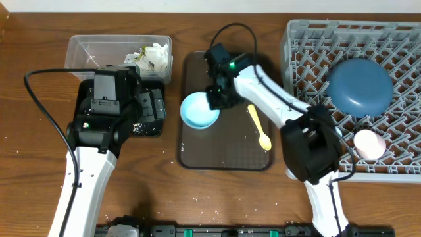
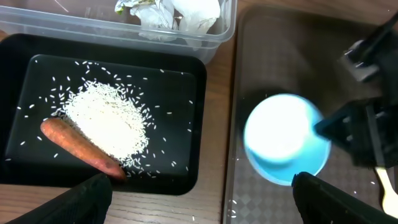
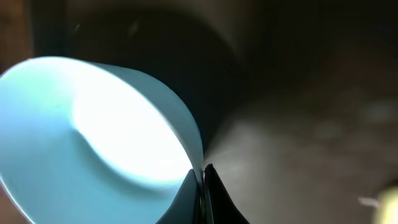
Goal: Sort waste into correct bins and load items into the dishwasher rack
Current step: 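Grasp the light-blue bowl with the right gripper, then carry the light-blue bowl into the rack and release it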
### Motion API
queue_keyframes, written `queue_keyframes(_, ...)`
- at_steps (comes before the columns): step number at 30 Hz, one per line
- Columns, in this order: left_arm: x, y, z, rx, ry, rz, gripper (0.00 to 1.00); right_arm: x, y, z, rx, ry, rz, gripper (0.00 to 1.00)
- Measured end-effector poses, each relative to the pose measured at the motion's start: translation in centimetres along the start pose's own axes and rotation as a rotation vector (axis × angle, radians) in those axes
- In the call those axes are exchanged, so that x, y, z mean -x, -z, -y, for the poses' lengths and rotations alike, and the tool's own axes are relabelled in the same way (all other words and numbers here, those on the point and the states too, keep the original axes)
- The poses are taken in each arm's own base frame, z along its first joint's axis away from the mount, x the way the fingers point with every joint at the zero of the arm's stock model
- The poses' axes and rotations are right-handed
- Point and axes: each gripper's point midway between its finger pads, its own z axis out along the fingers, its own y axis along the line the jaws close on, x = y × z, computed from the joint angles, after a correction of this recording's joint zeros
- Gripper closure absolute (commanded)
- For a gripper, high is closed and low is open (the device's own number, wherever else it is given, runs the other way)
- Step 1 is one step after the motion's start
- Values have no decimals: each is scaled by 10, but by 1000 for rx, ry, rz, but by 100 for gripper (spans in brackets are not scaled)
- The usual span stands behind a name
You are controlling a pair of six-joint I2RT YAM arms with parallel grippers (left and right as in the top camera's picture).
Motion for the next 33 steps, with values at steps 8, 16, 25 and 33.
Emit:
queue_keyframes(8, 0, 0, 0, 1, 0, -1, 5, 59, 167, 108, -229, -173, 428, 99)
queue_keyframes(16, 0, 0, 0, 1, 0, -1, 5, 36, 341, 206, -697, -408, 816, 99)
queue_keyframes(25, 0, 0, 0, 1, 0, -1, 5, 26, 336, 259, -1093, -452, 729, 99)
queue_keyframes(33, 0, 0, 0, 0, 0, -1, 5, 49, 341, 270, -1372, -399, 729, 99)
